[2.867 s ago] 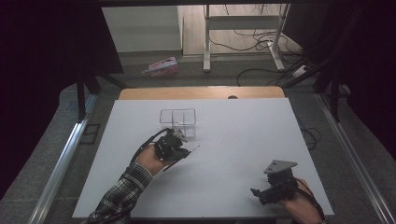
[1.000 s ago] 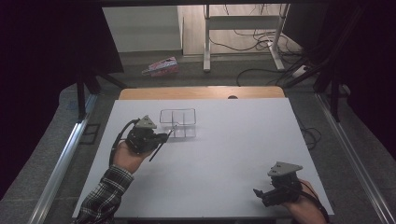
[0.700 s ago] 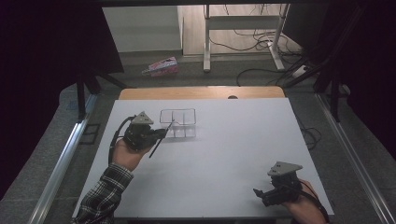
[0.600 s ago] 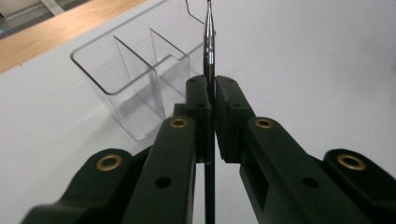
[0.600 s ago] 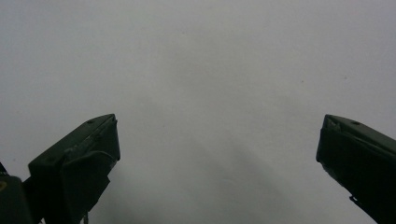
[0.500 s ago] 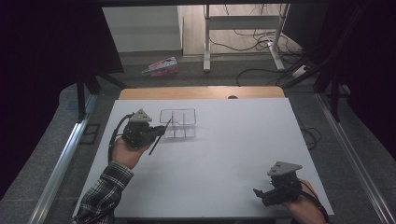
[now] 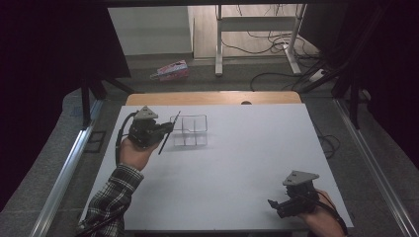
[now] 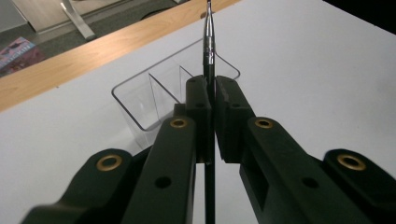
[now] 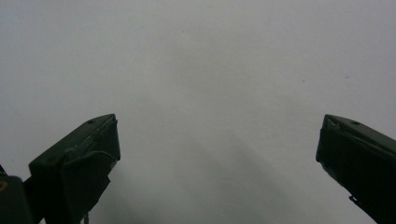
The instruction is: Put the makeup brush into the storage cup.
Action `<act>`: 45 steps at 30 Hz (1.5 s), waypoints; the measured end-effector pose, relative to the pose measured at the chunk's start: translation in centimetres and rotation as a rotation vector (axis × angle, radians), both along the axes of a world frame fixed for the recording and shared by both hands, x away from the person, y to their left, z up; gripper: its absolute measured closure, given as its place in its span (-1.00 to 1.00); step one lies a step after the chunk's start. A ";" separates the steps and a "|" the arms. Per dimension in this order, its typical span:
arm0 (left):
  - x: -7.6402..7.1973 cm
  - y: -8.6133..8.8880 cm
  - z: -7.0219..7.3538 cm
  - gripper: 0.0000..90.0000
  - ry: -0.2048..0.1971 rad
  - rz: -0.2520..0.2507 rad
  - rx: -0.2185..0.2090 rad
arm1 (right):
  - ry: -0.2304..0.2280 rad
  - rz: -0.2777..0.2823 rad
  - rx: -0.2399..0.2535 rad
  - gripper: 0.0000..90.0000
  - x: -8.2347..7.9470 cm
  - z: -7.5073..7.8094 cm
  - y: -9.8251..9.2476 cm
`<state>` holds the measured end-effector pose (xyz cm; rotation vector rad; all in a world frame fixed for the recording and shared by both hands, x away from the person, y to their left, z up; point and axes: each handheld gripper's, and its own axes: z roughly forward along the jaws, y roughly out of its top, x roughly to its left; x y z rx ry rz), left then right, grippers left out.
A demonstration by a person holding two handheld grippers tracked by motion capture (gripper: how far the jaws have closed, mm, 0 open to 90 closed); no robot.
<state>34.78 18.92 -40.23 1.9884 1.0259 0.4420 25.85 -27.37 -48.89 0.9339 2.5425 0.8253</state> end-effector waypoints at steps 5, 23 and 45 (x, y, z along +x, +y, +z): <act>0.6 0.0 0.4 0.90 -0.012 0.018 -0.008 | 0.001 0.001 0.000 -1.00 0.0 0.0 0.0; 2.5 -1.0 0.8 0.90 -0.049 0.046 -0.025 | 0.009 -0.002 -0.001 -1.00 0.1 0.0 0.0; 5.1 -1.5 0.8 0.90 -0.087 0.090 -0.033 | 0.013 0.004 -0.003 -1.00 0.1 -0.1 0.0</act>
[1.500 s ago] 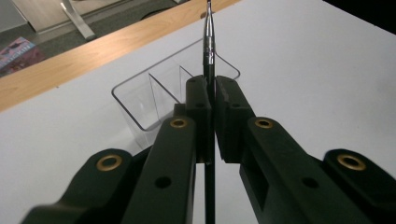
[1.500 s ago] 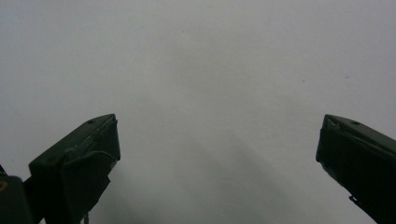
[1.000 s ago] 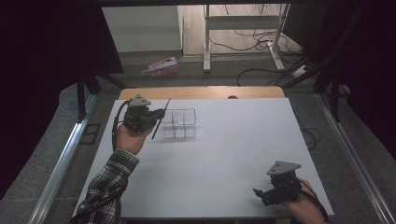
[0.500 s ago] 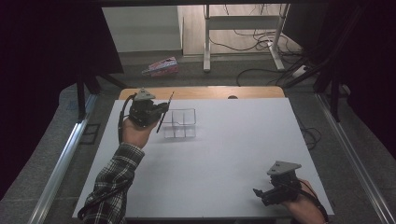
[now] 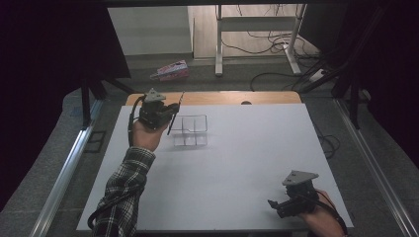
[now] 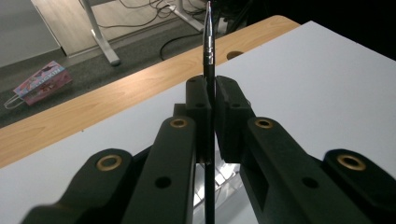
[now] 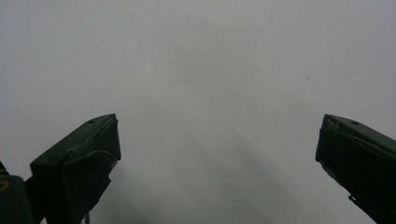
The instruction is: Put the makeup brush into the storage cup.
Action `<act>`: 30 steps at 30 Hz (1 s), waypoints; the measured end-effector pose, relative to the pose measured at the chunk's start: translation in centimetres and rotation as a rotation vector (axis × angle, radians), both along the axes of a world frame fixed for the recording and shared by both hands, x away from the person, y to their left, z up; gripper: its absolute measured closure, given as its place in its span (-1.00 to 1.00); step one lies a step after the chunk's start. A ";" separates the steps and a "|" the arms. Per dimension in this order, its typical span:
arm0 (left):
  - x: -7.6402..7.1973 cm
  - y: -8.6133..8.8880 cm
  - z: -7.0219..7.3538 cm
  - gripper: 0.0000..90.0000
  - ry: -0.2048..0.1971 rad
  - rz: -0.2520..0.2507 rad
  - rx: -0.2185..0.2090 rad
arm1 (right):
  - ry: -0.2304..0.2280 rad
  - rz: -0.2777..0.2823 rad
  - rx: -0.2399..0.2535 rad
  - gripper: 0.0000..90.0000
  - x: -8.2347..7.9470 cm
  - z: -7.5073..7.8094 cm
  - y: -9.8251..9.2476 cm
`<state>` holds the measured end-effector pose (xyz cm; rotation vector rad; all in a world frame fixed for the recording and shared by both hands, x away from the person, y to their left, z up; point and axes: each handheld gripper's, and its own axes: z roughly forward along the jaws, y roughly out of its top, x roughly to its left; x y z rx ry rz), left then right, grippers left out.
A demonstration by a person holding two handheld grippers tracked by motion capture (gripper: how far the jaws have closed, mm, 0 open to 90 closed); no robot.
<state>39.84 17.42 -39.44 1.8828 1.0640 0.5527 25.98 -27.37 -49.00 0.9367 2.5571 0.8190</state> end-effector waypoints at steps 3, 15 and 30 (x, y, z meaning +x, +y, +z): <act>0.4 0.0 -0.1 0.90 -0.004 0.005 -0.012 | 0.000 0.001 -0.003 -1.00 0.0 0.0 0.0; 1.5 -0.3 -0.2 0.90 -0.028 0.017 -0.026 | 0.003 0.006 -0.005 -1.00 0.0 -0.1 0.0; 2.8 -0.9 -1.3 0.90 -0.055 0.046 -0.011 | 0.009 0.012 -0.006 -1.00 0.0 -0.1 0.0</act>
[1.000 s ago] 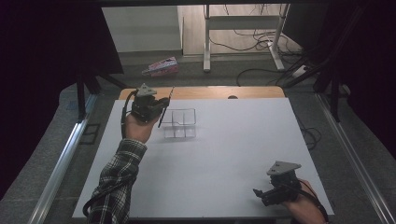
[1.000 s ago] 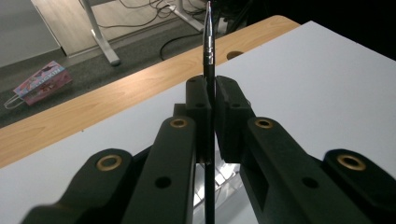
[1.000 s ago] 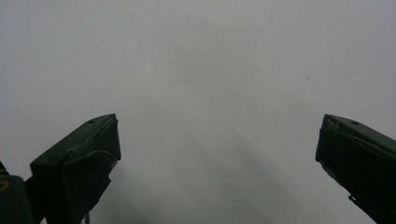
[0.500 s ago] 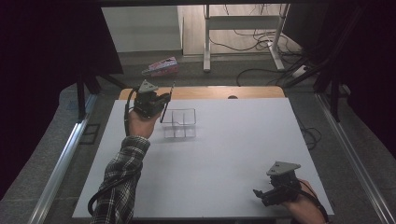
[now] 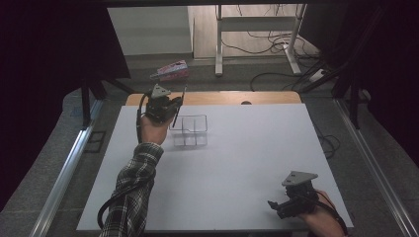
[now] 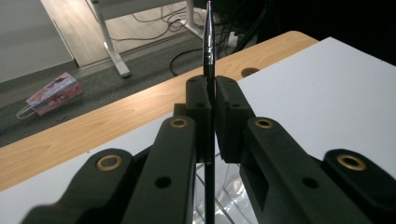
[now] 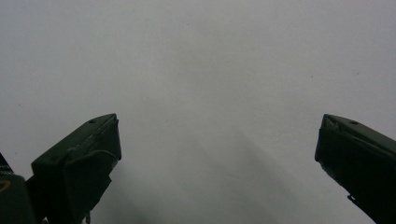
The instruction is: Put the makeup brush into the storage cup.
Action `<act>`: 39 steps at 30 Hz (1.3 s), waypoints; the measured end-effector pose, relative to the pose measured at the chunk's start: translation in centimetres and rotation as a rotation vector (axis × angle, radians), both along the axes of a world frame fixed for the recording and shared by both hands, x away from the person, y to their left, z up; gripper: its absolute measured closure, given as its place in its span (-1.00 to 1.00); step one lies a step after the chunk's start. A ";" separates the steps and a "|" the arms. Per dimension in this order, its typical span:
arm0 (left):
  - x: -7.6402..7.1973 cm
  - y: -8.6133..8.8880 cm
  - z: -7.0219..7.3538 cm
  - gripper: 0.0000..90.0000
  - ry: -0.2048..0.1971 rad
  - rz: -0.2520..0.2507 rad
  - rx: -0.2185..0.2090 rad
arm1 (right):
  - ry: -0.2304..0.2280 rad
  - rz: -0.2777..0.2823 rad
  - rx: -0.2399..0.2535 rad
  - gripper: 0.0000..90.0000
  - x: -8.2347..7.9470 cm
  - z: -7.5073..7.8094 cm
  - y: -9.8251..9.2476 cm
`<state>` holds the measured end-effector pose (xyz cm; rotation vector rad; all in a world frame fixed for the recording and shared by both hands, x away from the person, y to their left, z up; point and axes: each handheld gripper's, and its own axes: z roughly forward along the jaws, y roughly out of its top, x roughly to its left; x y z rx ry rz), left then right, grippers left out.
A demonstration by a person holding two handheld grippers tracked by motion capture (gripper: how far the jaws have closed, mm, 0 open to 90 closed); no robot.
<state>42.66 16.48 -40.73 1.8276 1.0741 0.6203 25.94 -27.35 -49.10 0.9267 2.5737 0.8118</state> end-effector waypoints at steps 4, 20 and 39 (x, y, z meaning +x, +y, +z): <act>0.2 0.0 -0.4 0.90 0.000 0.009 -0.002 | 0.002 0.003 0.000 -0.99 0.0 0.0 0.0; 0.3 0.3 -2.1 0.90 0.025 0.021 -0.014 | 0.007 0.008 -0.007 -0.98 0.0 -0.1 0.1; -0.1 1.1 -4.2 0.91 0.060 0.032 -0.058 | 0.011 0.017 -0.016 -0.97 0.0 -0.2 0.2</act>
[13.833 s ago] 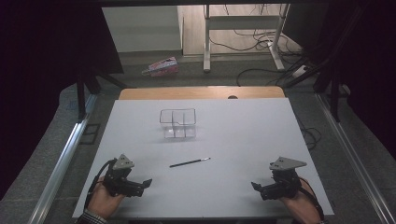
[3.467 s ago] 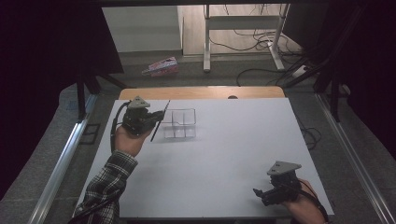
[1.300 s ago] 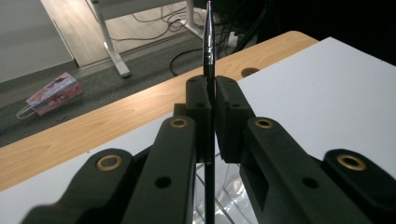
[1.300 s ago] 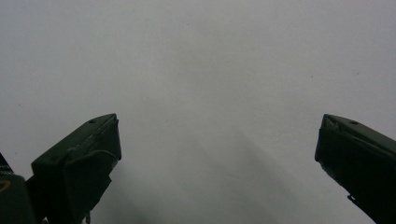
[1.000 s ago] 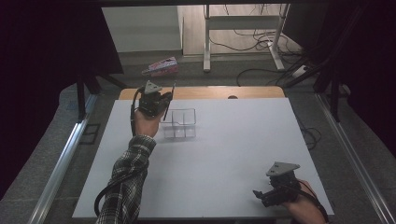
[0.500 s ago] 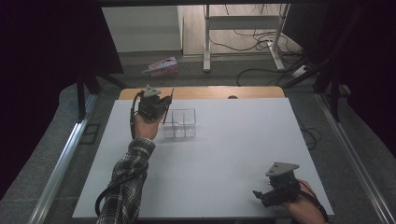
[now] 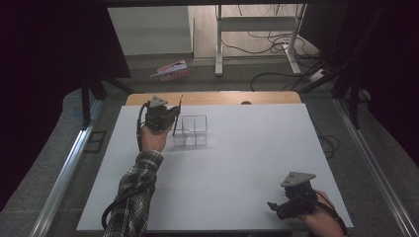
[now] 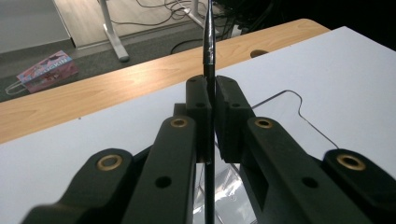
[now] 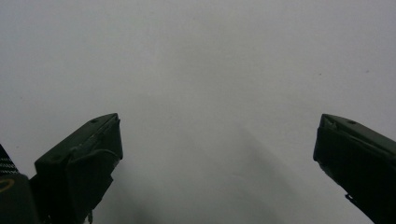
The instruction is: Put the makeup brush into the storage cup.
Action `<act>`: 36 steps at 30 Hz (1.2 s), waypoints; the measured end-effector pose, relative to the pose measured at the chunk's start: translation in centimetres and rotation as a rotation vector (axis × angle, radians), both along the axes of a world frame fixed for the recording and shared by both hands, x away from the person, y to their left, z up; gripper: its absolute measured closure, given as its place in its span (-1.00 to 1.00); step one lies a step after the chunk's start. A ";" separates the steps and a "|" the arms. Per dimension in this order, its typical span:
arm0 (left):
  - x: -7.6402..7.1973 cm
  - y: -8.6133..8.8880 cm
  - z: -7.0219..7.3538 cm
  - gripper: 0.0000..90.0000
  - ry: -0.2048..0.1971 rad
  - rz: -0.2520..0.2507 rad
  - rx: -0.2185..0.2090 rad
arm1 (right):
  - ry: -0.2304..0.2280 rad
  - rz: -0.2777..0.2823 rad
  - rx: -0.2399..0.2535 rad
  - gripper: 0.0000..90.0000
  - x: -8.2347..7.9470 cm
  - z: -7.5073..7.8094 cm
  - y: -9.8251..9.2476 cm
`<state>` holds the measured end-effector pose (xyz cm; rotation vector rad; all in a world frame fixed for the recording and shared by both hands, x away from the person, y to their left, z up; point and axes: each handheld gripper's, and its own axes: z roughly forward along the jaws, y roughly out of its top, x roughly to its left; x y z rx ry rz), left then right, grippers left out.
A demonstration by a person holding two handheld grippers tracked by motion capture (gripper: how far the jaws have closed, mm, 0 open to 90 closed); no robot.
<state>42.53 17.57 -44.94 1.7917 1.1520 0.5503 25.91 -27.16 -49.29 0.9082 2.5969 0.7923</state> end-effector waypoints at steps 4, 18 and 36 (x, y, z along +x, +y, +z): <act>-0.1 0.0 -0.4 0.91 0.008 -0.003 -0.006 | 0.001 0.000 -0.001 -0.97 0.0 0.0 0.0; -0.7 0.0 -1.7 0.91 0.022 -0.007 -0.001 | 0.006 0.003 -0.009 -0.97 0.0 -0.1 0.1; -1.0 -0.6 -0.5 -0.19 0.018 -0.045 0.138 | 0.003 0.012 -0.007 -0.97 0.0 -0.1 0.1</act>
